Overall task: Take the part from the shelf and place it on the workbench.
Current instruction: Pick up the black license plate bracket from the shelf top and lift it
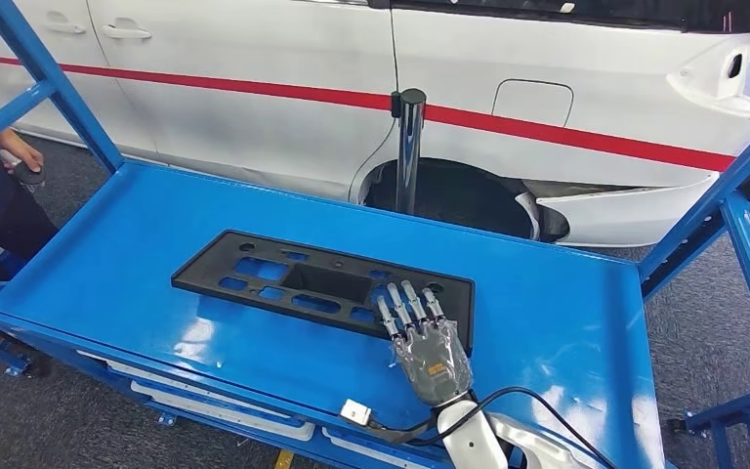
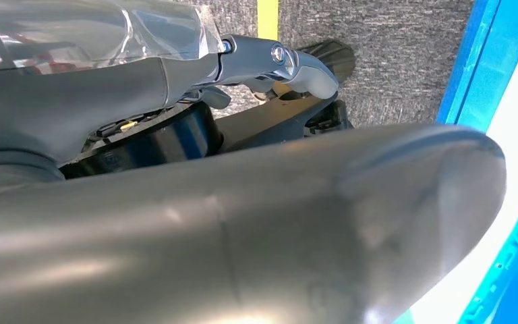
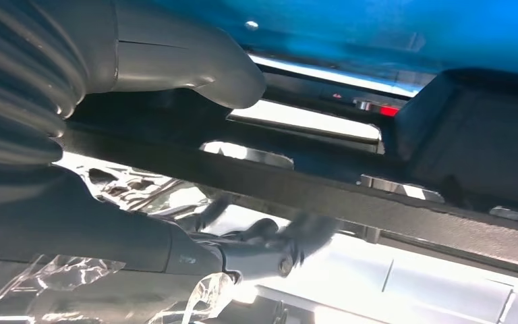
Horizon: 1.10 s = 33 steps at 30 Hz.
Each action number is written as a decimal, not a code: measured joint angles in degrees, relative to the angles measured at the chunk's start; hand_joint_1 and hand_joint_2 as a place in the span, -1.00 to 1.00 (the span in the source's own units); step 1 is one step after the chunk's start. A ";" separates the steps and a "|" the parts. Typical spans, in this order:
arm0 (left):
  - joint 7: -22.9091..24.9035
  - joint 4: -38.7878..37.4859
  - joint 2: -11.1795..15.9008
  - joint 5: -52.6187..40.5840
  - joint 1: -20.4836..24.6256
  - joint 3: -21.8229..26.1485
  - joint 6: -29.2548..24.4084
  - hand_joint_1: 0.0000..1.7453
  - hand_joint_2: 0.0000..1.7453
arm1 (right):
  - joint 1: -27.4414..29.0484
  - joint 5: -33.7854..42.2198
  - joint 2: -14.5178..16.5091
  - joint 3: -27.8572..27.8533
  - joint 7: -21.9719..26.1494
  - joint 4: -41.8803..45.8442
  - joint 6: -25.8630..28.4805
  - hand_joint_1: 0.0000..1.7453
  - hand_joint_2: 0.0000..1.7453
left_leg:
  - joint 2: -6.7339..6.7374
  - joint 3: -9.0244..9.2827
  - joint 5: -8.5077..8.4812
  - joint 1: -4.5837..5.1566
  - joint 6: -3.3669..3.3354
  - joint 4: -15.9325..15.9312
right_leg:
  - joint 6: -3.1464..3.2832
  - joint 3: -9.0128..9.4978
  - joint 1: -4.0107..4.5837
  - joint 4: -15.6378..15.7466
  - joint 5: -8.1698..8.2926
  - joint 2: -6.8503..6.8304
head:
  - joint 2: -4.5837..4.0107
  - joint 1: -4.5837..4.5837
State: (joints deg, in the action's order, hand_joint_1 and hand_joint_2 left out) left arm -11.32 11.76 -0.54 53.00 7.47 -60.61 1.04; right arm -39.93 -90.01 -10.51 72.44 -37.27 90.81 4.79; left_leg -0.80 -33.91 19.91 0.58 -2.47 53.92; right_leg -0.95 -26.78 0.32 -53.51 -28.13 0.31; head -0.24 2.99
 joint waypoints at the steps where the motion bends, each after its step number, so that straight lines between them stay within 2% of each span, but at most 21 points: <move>1: 0.00 0.00 -0.01 0.00 0.00 0.00 0.01 -1.00 -1.00 | 0.04 0.00 0.17 -0.07 0.20 -0.30 0.28 1.00 1.00 | 0.00 0.00 0.00 0.00 0.00 0.00 | 0.00 0.00 0.00 0.00 0.00 0.00 | 0.00 0.00; 17: 0.00 0.00 -0.10 0.37 0.03 0.00 0.04 -1.00 -1.00 | 0.03 -0.39 2.20 -1.15 0.40 -2.32 1.79 1.00 1.00 | -0.05 0.03 0.00 0.00 0.00 0.00 | 0.00 0.04 -0.01 0.01 -0.02 0.00 | 0.00 -0.02; 33: 0.22 0.00 -0.10 0.61 0.06 0.00 -0.09 -1.00 -1.00 | 0.35 -0.34 2.44 -1.84 0.00 -1.74 3.48 1.00 1.00 | -0.05 0.05 -0.01 0.00 0.01 0.00 | 0.00 0.04 -0.01 0.01 -0.02 0.00 | 0.00 -0.02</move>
State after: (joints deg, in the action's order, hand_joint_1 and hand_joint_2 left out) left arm -11.10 11.76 -0.63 53.62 7.53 -60.61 0.96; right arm -39.58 -90.35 -8.07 70.60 -37.27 89.06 8.27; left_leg -0.84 -33.87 19.90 0.58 -2.46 53.91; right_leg -0.95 -26.73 0.31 -53.51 -28.15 0.31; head -0.24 2.97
